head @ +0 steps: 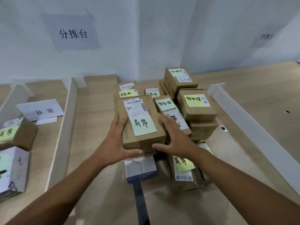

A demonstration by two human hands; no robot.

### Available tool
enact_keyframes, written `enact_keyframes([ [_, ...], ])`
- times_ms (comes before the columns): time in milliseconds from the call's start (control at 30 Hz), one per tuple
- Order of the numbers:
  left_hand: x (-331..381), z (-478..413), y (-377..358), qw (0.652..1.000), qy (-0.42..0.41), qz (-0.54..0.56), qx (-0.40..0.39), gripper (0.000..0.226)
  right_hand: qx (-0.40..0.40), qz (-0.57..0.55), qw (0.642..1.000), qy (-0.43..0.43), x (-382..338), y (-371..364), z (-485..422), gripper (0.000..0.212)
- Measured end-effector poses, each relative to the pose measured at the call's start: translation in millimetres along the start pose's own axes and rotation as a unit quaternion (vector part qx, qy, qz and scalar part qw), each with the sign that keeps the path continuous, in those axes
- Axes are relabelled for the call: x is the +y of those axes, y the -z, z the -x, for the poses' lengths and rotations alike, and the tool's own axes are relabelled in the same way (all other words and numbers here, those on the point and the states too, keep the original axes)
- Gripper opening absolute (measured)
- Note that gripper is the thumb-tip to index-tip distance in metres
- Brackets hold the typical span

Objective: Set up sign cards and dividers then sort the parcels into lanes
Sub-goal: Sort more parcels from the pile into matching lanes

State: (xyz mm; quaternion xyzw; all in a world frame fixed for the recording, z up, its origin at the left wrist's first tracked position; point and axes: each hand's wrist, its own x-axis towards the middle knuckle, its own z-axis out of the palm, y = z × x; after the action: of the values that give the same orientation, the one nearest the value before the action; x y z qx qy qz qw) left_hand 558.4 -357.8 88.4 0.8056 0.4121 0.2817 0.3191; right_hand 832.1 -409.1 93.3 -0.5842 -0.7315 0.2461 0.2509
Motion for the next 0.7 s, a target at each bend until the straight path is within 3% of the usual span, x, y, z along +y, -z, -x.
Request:
enact_keyframes([
  [133,-28,-22,-22,0.998,0.011,0.050,0.031,0.121,-0.013,-0.029,0.999,0.013,24,-13,-34,0.105],
  [333,-23,-24,-22,0.999,-0.018,0.037,0.031,0.117,-0.008,-0.022,0.999,0.037,27,-7,-32,0.104],
  [700,57,94,47,0.994,-0.056,0.031,0.089,0.117,0.017,0.010,0.994,0.108,-96,4,44,0.106],
])
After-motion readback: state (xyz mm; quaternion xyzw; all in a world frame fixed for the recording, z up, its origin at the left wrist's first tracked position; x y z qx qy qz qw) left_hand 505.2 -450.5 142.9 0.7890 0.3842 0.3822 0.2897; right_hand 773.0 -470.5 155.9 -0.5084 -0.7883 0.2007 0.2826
